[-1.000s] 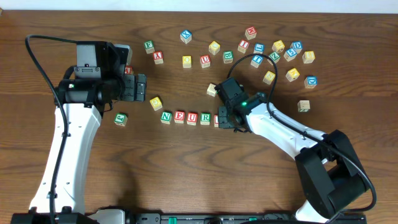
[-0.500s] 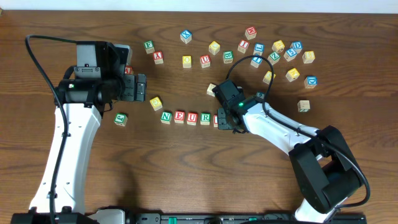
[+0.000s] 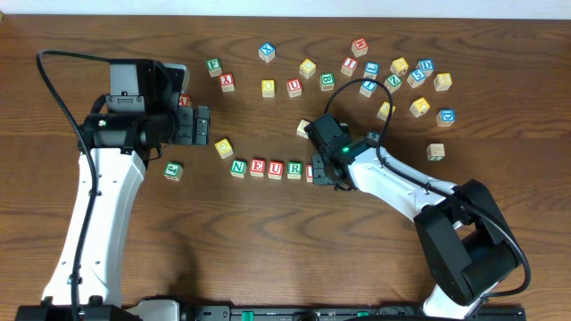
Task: Spell out NEURIPS
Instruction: 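Lower the P block onto the table right of the red I block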
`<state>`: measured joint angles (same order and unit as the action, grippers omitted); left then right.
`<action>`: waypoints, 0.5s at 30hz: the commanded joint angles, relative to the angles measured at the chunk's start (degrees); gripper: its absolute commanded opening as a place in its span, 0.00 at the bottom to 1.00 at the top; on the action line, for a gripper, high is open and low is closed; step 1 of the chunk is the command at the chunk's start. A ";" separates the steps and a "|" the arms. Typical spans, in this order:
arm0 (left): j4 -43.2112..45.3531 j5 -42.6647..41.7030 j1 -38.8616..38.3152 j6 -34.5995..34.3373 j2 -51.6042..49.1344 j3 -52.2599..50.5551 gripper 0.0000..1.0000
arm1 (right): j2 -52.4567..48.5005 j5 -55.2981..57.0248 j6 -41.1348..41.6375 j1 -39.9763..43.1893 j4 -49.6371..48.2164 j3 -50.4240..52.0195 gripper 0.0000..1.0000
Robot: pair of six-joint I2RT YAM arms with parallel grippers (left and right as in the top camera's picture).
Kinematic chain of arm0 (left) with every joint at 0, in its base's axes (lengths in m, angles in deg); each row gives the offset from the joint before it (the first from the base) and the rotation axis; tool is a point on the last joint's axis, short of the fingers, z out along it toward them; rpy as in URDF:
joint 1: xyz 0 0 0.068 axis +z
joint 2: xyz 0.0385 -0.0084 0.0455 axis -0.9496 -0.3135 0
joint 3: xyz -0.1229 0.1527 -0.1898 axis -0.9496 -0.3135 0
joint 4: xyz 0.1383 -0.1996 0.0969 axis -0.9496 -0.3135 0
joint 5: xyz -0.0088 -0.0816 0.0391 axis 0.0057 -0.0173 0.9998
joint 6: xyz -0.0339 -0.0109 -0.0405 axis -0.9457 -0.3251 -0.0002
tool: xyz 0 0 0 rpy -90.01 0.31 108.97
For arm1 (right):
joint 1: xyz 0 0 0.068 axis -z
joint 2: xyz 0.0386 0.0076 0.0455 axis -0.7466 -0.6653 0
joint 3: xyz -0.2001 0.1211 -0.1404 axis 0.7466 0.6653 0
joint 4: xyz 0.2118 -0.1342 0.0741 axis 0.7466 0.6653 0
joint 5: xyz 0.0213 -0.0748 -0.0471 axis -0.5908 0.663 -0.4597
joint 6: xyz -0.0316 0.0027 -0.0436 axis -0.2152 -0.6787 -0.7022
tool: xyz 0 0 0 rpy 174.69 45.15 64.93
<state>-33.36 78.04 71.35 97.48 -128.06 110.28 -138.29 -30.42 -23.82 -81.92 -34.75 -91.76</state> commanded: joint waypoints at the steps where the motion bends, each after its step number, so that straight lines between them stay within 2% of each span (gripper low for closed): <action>1: 0.00 -0.07 0.22 0.15 0.09 1.18 0.95 | -1.36 1.18 0.92 -0.17 -0.13 -0.11 0.21; 10: 0.00 -0.07 0.22 0.15 0.11 1.18 0.96 | -1.36 1.33 0.94 -0.17 -0.15 -0.11 0.23; 12: 0.00 -0.07 0.20 0.15 0.11 1.18 0.96 | -1.36 1.33 0.94 -0.17 -0.15 -0.11 0.33; 15: 0.00 -0.07 0.22 0.15 0.11 1.18 0.96 | -1.36 1.33 0.94 -0.17 -0.15 -0.11 0.34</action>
<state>-33.36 78.04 71.35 97.48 -128.06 110.28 -138.51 -30.09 -23.47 -81.92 -34.92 -91.76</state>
